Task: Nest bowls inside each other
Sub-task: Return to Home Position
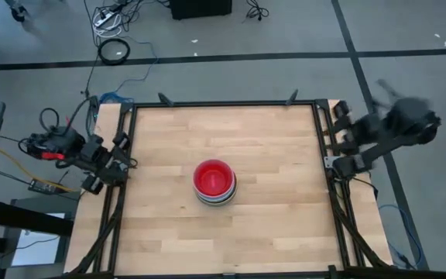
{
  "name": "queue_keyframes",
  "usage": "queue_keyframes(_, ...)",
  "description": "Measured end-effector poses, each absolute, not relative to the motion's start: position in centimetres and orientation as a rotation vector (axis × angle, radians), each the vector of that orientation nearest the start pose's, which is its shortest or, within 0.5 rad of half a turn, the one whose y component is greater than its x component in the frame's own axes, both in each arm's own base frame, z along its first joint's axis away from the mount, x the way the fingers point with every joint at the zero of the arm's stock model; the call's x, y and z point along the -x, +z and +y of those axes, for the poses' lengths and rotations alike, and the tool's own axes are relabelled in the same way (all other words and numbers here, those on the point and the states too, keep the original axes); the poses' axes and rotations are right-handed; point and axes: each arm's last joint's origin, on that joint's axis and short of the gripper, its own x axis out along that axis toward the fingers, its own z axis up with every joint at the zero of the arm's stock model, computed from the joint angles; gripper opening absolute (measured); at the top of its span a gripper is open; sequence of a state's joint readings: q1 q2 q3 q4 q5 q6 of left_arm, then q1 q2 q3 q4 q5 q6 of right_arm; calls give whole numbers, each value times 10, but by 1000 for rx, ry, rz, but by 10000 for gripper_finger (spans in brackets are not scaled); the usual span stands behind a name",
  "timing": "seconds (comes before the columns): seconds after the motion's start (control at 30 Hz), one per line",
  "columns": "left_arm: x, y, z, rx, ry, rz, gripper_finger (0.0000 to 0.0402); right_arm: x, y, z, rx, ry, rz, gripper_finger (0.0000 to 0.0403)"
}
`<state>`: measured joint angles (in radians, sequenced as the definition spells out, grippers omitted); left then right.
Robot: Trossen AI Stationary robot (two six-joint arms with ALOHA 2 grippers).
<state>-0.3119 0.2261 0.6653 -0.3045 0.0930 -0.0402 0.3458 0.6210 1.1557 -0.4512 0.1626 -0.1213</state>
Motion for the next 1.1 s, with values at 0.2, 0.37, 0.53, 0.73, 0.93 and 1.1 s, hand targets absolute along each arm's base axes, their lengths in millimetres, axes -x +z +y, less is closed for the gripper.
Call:
queue_keyframes(0.2,-57,324,-21,37,-395,-86,142,-91,418,21,127,152,-151,135)
queue_keyframes(0.37,-56,327,-19,-8,-332,-102,142,-95,415,14,132,139,-131,133)
queue_keyframes(0.53,-57,326,-15,-65,-214,-96,142,-98,412,5,126,108,-91,134)
queue_keyframes(0.73,-57,323,-12,-117,-148,-69,142,-110,407,0,118,130,-42,135)
queue_keyframes(0.93,-58,321,-9,-120,-86,-34,142,-128,405,-5,129,106,-17,133)
queue_keyframes(1.1,-58,320,-6,-127,9,-23,142,-148,399,-9,149,124,-27,134)
